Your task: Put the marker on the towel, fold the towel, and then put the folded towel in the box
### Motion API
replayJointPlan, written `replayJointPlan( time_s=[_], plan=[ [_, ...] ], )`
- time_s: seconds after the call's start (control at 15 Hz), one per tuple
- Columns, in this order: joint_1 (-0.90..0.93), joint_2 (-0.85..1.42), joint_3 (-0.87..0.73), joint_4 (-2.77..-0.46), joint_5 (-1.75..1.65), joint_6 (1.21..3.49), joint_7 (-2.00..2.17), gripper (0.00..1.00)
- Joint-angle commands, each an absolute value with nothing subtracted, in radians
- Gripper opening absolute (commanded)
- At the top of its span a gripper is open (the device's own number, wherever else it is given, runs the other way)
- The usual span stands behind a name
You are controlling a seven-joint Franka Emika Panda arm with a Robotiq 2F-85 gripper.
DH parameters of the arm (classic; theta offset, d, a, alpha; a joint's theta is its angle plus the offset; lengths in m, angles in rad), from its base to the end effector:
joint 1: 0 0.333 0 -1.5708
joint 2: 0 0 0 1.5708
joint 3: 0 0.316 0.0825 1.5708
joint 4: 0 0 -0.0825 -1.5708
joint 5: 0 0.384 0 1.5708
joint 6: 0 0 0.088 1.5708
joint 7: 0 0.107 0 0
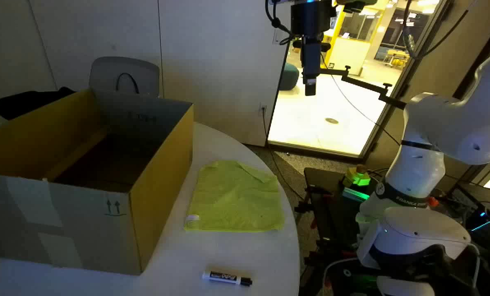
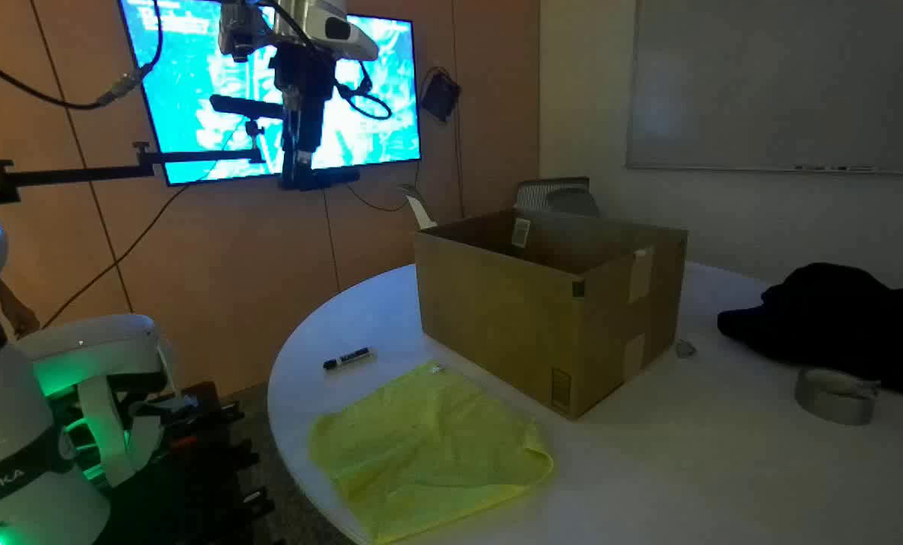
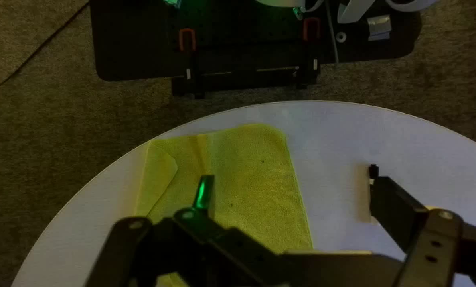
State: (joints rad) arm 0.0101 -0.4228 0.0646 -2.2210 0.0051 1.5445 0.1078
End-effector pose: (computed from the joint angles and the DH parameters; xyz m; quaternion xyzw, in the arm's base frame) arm 0.3954 0.0329 0.5228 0.9916 -0.0212 -0.1255 0.0218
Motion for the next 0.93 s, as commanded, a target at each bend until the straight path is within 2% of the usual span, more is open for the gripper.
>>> replayJointPlan(
  time_s=[0.0, 0.33, 0.87],
  plan=[
    [0.014, -0.422, 0.061, -2.216, 0.004, 1.543, 0.109, 1.00],
    [0.026, -0.409, 0.072, -2.238, 0.003, 1.584, 0.102, 1.00],
    [0.134, -0.272, 0.188, -2.443, 0.067, 1.976, 0.162, 1.00]
  ],
)
